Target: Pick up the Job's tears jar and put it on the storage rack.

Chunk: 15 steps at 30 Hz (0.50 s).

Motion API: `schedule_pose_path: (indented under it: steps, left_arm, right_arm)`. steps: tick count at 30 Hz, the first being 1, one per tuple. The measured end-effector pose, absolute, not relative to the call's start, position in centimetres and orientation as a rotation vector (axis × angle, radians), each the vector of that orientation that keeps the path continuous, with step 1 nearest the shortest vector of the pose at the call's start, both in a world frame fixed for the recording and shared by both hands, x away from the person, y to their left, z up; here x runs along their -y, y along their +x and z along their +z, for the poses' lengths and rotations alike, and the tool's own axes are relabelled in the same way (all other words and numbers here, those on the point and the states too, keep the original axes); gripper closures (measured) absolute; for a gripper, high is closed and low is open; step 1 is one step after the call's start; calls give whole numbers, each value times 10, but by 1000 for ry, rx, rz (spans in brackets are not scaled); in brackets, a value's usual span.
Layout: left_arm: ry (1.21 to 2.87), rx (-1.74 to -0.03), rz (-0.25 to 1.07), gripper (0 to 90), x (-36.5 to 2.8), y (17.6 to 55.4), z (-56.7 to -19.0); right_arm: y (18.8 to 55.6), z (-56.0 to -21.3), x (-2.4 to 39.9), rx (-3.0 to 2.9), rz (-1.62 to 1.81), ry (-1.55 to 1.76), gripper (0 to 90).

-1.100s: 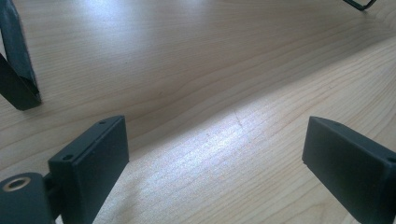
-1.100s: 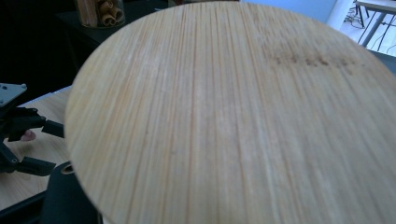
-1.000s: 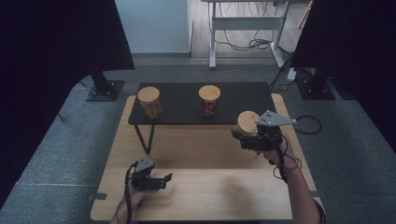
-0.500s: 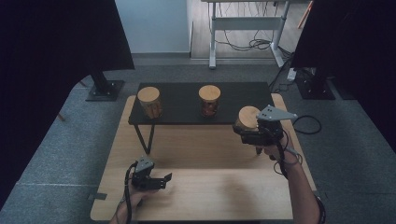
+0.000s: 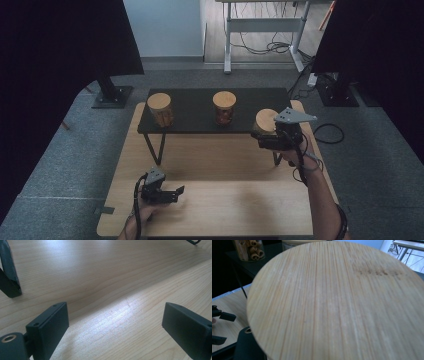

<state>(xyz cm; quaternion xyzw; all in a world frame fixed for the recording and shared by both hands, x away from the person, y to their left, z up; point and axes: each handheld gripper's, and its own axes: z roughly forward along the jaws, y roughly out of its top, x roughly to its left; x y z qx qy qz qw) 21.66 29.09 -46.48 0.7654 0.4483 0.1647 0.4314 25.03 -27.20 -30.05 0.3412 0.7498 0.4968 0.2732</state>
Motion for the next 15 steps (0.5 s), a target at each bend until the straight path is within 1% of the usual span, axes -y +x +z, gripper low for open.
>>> schedule_pose_path:
  steps: [15]
  left_arm:
    - [1903,-1125,413,64,-294,216,-465]
  right_arm:
    - [262,-290,267,-2019,1306,921,246]
